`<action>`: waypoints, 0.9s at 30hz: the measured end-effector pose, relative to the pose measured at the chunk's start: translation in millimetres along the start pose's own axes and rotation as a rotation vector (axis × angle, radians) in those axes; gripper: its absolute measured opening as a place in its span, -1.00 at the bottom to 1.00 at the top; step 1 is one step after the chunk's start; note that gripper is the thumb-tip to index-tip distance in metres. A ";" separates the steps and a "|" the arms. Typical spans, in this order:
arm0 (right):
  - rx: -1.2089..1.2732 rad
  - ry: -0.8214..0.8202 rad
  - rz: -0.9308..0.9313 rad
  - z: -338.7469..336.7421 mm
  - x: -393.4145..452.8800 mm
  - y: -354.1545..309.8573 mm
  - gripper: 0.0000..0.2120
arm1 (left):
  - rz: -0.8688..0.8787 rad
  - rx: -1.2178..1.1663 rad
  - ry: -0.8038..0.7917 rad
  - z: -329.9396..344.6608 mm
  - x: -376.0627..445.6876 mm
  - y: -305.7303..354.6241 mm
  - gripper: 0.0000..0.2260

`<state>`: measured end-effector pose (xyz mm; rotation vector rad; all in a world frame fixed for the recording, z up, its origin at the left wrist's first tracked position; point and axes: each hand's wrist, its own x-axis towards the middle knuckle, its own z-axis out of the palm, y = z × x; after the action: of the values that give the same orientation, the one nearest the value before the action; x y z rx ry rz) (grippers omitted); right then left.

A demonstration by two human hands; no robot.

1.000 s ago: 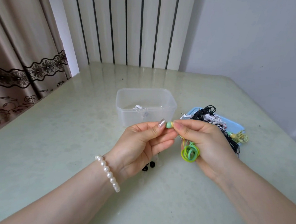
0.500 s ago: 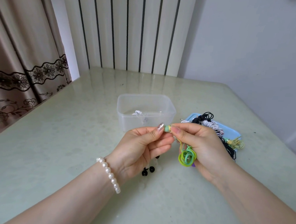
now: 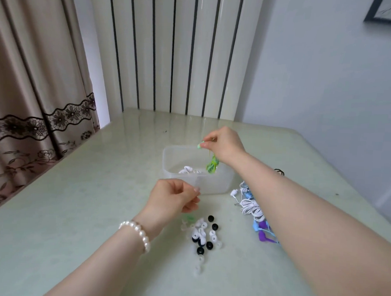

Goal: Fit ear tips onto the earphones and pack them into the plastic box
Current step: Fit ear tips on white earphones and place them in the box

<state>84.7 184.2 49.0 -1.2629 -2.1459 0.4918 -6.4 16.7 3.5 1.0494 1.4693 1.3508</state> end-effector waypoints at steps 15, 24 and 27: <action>-0.399 -0.237 -0.183 -68.7 -26.7 -1.9 -0.81 | 0.045 0.240 -0.040 7.9 -1.3 -10.6 -0.91; -0.732 -0.431 -0.144 -66.0 -99.7 35.5 -0.66 | 0.101 0.304 -0.007 13.3 -4.8 -11.2 -0.86; -0.729 -0.375 -0.188 -55.5 -106.5 45.4 -0.71 | 0.112 0.310 -0.008 14.2 -6.1 -11.6 -0.85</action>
<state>190.6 113.5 32.1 -1.3796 -2.8763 -0.1842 8.7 14.0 -8.4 1.3490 1.6707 1.2159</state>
